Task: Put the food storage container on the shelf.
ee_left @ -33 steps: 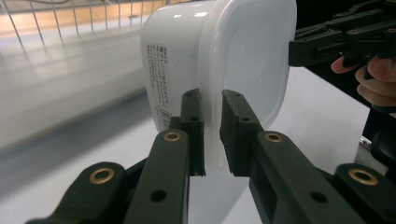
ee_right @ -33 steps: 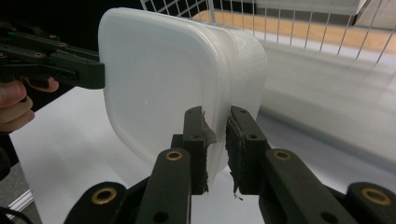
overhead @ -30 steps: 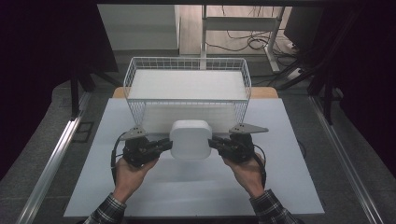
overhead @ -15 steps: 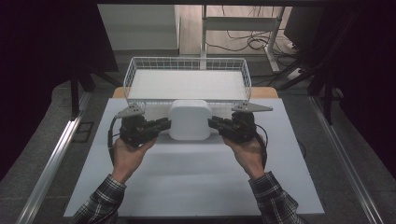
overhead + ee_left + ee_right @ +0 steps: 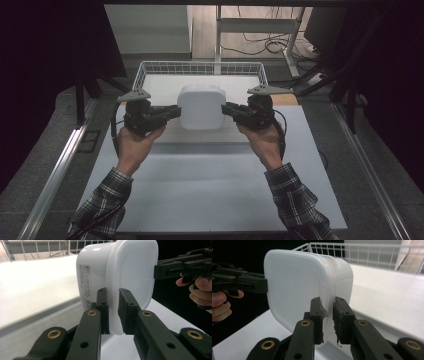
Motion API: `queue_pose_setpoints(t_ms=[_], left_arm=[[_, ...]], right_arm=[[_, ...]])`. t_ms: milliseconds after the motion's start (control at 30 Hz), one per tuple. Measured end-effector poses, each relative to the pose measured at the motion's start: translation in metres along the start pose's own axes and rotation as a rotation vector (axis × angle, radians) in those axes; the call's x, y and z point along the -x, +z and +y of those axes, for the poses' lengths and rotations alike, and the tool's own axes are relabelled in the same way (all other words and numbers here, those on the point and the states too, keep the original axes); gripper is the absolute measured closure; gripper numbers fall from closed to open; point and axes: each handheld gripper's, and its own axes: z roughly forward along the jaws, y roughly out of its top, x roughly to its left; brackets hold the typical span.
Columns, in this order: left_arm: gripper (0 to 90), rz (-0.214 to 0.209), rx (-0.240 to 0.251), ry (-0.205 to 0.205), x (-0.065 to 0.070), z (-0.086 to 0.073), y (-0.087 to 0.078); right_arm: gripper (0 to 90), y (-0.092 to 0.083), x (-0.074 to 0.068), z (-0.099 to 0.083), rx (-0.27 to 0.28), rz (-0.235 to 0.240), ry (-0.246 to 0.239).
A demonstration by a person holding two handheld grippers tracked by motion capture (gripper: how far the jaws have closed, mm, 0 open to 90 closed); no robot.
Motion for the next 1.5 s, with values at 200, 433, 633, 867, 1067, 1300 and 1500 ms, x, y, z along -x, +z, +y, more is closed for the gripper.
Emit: queue_pose_setpoints(t_ms=[200, 433, 633, 867, 1067, 1300, 1500], left_arm=[[79.9, -0.007, 0.008, -0.018, -0.013, 0.020, 0.005], [79.7, -0.001, -0.003, -0.047, -0.026, 0.032, 0.016], [79.2, 0.002, -0.022, -0.060, -0.030, 0.039, 0.024], [74.3, 0.007, -0.041, -0.067, -0.033, 0.039, 0.032], [65.7, -0.010, -0.033, -0.067, -0.033, 0.044, 0.037], [59.4, 0.012, -0.038, -0.087, -0.037, 0.046, 0.044], [58.9, 0.023, -0.054, -0.100, -0.041, 0.045, 0.050]], right_arm=[[77.3, 0.007, 0.006, 0.025, 0.008, -0.018, 0.000], [77.0, 0.021, 0.018, 0.041, -0.004, -0.039, 0.017], [76.5, 0.027, 0.027, 0.044, -0.012, -0.041, 0.046], [75.3, 0.032, 0.031, 0.045, -0.027, -0.060, 0.065], [68.7, 0.039, 0.036, 0.046, -0.018, -0.072, 0.080], [61.5, 0.046, 0.032, 0.049, -0.017, -0.098, 0.047], [58.9, 0.052, 0.032, 0.048, -0.035, -0.120, 0.034]])
